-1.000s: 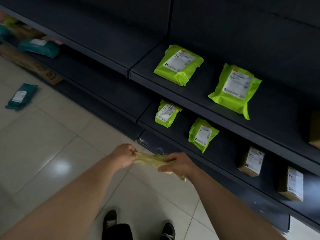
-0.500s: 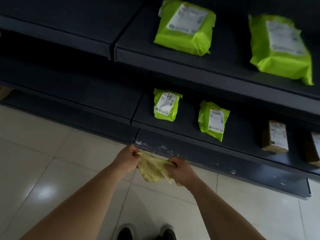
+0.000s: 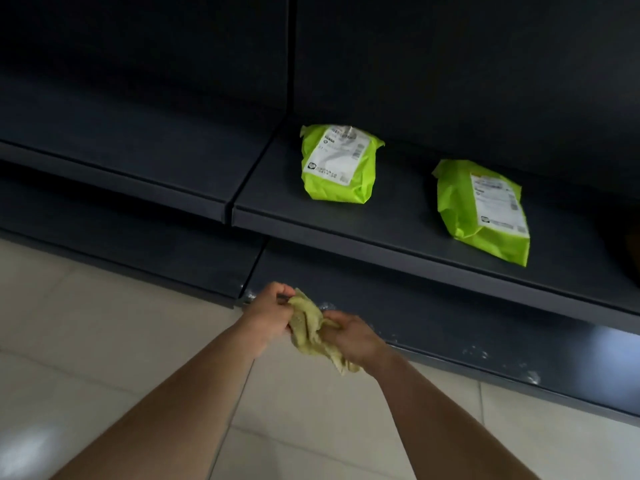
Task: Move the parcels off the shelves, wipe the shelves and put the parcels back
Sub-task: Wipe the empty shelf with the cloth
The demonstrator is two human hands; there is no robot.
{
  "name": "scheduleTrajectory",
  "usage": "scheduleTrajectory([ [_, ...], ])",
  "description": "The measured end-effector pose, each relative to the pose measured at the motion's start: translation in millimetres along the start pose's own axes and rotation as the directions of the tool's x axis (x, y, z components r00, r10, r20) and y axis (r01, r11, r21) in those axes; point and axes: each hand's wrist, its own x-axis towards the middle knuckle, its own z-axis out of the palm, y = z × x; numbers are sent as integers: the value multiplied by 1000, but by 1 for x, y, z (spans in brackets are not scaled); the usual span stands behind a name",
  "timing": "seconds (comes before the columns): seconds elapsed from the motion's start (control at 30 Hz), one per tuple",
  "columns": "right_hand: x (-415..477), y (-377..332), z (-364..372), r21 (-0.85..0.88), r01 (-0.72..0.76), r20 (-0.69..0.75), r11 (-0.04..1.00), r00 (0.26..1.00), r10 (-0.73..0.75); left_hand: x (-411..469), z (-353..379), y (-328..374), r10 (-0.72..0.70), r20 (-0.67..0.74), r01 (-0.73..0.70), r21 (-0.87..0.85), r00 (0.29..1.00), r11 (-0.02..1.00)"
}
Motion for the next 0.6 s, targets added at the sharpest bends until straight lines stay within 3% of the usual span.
scheduleTrajectory([
  [0.23,105,49,-13,-38,83,-208,996,974,-89,89,7,-45,90,43,-87,-63,995,994],
  [0.4,152,52,-19,56,207,-515,977,844,-150,129,-23,-72,265,-75,-219,373,961,902],
  [0.5,177,49,-10,-90,153,-473,984,863,-177,146,-57,-86,290,-114,-160,622,950,767],
  [0.6,194,51,12,-229,75,-278,971,950,-139,160,-80,-96,248,-135,-59,765,959,642],
])
